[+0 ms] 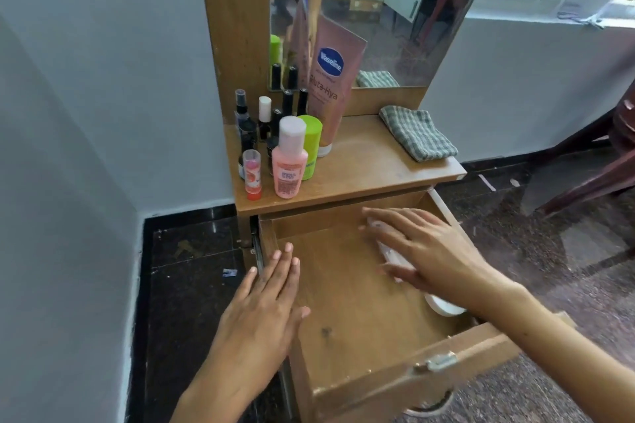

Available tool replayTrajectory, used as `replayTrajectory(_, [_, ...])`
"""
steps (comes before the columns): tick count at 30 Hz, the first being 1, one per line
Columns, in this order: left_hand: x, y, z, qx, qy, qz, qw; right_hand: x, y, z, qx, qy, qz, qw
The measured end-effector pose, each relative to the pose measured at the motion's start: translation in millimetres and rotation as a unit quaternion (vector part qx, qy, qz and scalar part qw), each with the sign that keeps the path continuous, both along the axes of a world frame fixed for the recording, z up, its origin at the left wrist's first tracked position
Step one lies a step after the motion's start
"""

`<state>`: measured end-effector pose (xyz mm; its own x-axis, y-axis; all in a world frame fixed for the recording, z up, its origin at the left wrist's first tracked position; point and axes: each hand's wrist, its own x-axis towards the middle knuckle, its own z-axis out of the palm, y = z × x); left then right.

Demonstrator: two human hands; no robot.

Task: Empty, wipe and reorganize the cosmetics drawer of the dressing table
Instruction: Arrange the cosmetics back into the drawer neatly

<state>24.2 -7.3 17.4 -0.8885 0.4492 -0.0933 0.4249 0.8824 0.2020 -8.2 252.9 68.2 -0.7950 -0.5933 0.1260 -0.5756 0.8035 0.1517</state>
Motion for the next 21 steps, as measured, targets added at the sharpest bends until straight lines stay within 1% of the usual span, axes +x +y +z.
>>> replayTrajectory(1, [-2, 2, 2, -0.01, 0.011, -0.015, 1.0, 0, -16, 1, -0.039, 0.023, 0.021, 0.999])
replayTrajectory(3, [-3, 4, 0, -0.015, -0.021, -0.016, 1.0, -8, -47, 5, -0.096, 0.061, 0.048, 0.992])
replayTrajectory(5, [-5, 3, -1, -0.011, 0.005, -0.001, 1.0, -18, -72, 10, -0.144, 0.1, 0.062, 0.983])
replayTrajectory(6, [-3, 1, -1, -0.006, -0.044, 0.014, 0.999, -24, -80, 13, -0.172, 0.117, 0.065, 0.976])
replayTrajectory(7, [-3, -1, -4, 0.004, -0.05, 0.012, 0.999, -31, -88, 17, -0.201, 0.135, 0.068, 0.968])
replayTrajectory(8, [-3, -2, -7, 0.013, -0.038, 0.013, 0.999, -37, -95, 21, -0.224, 0.151, 0.068, 0.96])
replayTrajectory(10, [-5, -3, -7, 0.004, -0.03, 0.011, 0.999, -50, -106, 27, -0.244, 0.176, 0.06, 0.952])
replayTrajectory(12, [-7, -3, -8, 0.003, 0.002, 0.006, 1.0, -60, -112, 30, -0.245, 0.191, 0.051, 0.949])
replayTrajectory(14, [-8, -3, -8, -0.014, -0.003, 0.008, 1.0, -65, -114, 31, -0.249, 0.201, 0.047, 0.946])
replayTrajectory(16, [-8, -3, -8, -0.011, -0.01, 0.007, 1.0, -65, -114, 34, -0.282, 0.197, 0.048, 0.938])
replayTrajectory(19, [-8, -5, -11, -0.008, -0.031, 0.006, 0.999, -57, -112, 43, -0.335, 0.15, 0.071, 0.927])
replayTrajectory(21, [-8, -6, -15, 0.011, -0.011, 0.011, 1.0, -47, -106, 53, -0.347, 0.126, 0.087, 0.925])
